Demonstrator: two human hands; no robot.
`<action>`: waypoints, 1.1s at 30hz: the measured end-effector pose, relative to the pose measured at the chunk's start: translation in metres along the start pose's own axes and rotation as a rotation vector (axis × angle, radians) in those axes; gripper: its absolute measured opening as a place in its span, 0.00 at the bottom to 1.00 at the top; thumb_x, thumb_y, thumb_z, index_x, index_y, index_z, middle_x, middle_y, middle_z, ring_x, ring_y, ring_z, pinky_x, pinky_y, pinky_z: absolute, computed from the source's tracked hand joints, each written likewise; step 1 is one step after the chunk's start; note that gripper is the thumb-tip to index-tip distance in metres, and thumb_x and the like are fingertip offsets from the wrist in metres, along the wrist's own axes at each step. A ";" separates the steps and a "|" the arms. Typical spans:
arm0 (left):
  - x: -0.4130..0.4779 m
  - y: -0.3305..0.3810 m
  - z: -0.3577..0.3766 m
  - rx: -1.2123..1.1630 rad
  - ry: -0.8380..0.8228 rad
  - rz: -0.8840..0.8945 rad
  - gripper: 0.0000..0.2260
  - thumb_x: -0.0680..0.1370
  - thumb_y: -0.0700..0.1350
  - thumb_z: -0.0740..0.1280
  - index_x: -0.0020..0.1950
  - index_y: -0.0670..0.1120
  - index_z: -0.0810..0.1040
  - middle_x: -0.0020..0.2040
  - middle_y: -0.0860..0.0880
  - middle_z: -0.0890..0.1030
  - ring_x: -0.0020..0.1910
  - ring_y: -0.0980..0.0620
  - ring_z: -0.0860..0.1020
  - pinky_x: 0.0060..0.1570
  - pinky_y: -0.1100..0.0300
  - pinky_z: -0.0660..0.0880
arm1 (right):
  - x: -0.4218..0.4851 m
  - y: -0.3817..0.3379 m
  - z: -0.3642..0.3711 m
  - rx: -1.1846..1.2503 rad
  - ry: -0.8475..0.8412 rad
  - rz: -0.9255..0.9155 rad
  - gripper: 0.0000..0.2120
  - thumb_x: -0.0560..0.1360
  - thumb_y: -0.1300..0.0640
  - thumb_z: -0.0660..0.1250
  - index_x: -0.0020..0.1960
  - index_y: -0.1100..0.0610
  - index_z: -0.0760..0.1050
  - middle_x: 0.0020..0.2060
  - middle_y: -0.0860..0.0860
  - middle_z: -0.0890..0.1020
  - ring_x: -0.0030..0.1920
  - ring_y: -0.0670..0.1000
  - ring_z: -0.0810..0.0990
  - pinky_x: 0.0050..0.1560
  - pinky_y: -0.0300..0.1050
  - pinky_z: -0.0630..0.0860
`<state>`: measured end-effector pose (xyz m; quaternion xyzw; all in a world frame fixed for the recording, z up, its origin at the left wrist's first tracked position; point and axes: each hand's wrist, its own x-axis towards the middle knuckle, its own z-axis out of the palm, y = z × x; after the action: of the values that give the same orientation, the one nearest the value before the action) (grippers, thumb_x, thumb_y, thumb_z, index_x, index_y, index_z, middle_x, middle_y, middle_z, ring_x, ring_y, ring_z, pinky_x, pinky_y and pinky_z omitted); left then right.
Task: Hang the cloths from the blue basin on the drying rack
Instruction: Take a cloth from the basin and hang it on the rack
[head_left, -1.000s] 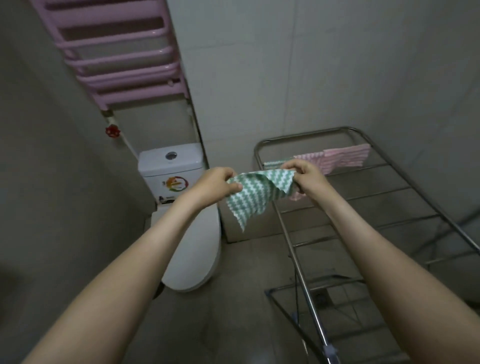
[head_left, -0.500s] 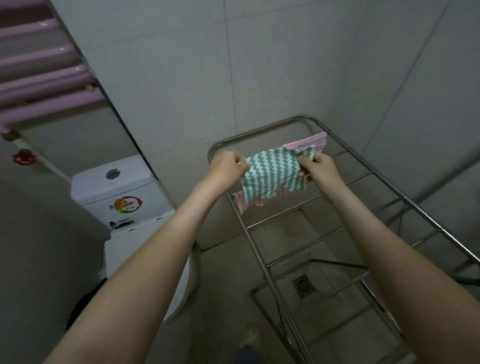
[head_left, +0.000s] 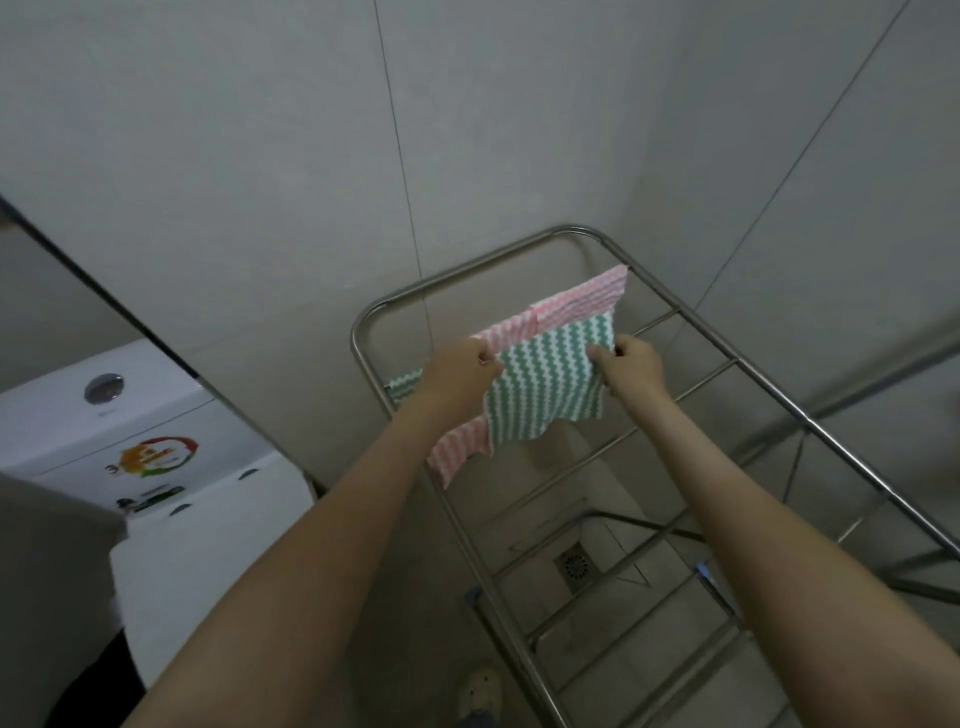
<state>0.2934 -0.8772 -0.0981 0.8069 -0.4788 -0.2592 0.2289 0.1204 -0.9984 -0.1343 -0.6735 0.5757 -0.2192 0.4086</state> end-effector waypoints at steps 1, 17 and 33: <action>0.005 -0.002 0.001 0.006 -0.005 -0.012 0.09 0.79 0.44 0.63 0.42 0.41 0.75 0.37 0.44 0.75 0.38 0.46 0.72 0.39 0.56 0.65 | 0.004 0.002 0.003 -0.024 0.009 0.003 0.08 0.76 0.55 0.66 0.44 0.60 0.76 0.38 0.56 0.79 0.41 0.56 0.77 0.48 0.57 0.76; 0.029 -0.008 0.062 0.197 -0.396 0.156 0.15 0.80 0.43 0.61 0.64 0.38 0.72 0.60 0.40 0.77 0.58 0.42 0.76 0.54 0.52 0.73 | 0.012 0.013 0.042 -0.895 -0.458 -0.548 0.19 0.77 0.49 0.63 0.67 0.50 0.68 0.62 0.49 0.73 0.66 0.51 0.65 0.65 0.47 0.52; 0.021 -0.037 0.057 0.185 -0.353 0.010 0.23 0.82 0.52 0.57 0.71 0.39 0.62 0.69 0.40 0.70 0.64 0.42 0.71 0.60 0.49 0.71 | 0.001 0.009 0.032 -1.042 -0.401 -0.604 0.32 0.78 0.51 0.61 0.77 0.51 0.50 0.76 0.49 0.54 0.76 0.50 0.49 0.72 0.53 0.44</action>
<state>0.2900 -0.8862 -0.1682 0.7641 -0.5374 -0.3503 0.0678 0.1396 -0.9899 -0.1600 -0.9447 0.3037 0.1147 0.0475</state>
